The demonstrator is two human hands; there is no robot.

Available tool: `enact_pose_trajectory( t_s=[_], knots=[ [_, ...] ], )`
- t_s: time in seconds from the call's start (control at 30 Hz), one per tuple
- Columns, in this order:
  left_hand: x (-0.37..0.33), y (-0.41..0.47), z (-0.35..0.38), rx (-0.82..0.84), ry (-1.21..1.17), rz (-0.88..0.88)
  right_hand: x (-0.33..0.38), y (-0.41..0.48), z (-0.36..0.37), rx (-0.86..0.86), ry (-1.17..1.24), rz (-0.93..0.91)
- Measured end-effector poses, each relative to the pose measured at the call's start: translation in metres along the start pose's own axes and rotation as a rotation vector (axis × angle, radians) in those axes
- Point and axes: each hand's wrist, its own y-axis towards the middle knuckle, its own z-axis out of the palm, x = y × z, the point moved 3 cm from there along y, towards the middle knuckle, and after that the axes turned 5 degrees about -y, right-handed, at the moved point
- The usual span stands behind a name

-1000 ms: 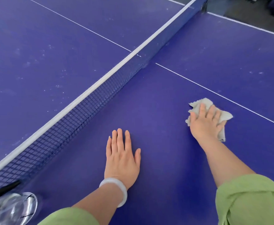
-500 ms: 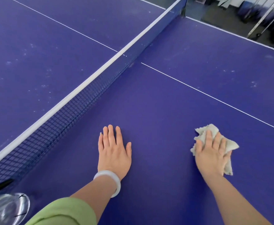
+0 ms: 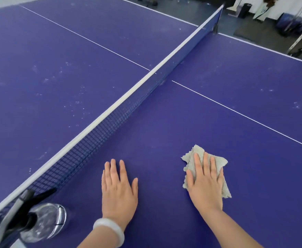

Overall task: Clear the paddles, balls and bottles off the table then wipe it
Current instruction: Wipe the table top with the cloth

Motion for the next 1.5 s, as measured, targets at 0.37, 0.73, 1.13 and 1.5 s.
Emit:
enact_pose_trajectory(
  t_s=[0.37,0.73,1.13,1.5],
  knots=[
    [0.026,-0.017,0.002,0.031,0.066,0.008,0.087,0.019,-0.005,0.08,0.119,0.096],
    [0.026,-0.015,0.003,0.014,0.074,0.026,0.075,0.147,-0.015,0.239,0.144,0.226],
    [0.027,-0.015,0.005,-0.027,0.069,0.028,0.095,0.065,-0.007,0.036,0.025,-0.395],
    [0.028,-0.015,0.006,-0.014,0.077,0.044,0.119,-0.017,-0.005,-0.029,0.039,-0.295]
  ],
)
